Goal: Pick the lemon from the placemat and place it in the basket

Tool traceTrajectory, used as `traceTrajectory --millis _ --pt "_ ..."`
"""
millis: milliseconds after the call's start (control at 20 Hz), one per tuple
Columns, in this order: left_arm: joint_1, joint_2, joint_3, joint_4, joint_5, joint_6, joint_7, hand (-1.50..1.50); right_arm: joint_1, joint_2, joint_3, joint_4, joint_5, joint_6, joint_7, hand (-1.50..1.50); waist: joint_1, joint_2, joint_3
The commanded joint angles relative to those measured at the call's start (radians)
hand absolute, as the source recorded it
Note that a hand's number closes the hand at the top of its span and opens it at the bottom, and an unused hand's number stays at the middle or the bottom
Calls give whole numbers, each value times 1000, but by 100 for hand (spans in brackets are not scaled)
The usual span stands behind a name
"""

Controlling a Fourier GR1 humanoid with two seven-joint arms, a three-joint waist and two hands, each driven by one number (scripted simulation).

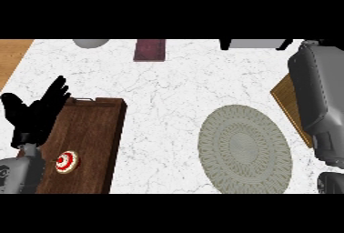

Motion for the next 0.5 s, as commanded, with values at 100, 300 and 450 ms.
traceTrajectory --millis 100,300,450 --pt "51 -30 -25 -50 -21 21 4 0 113 -16 -55 -94 89 -119 205 -150 -2 -3 0" --pt "-10 2 14 26 -9 2 -20 0 130 -35 -109 -71 12 -102 105 -150 1 3 0" --pt "-2 -36 -27 -16 -31 18 -5 0 167 -50 -109 -69 -88 -138 -20 -150 3 2 0"
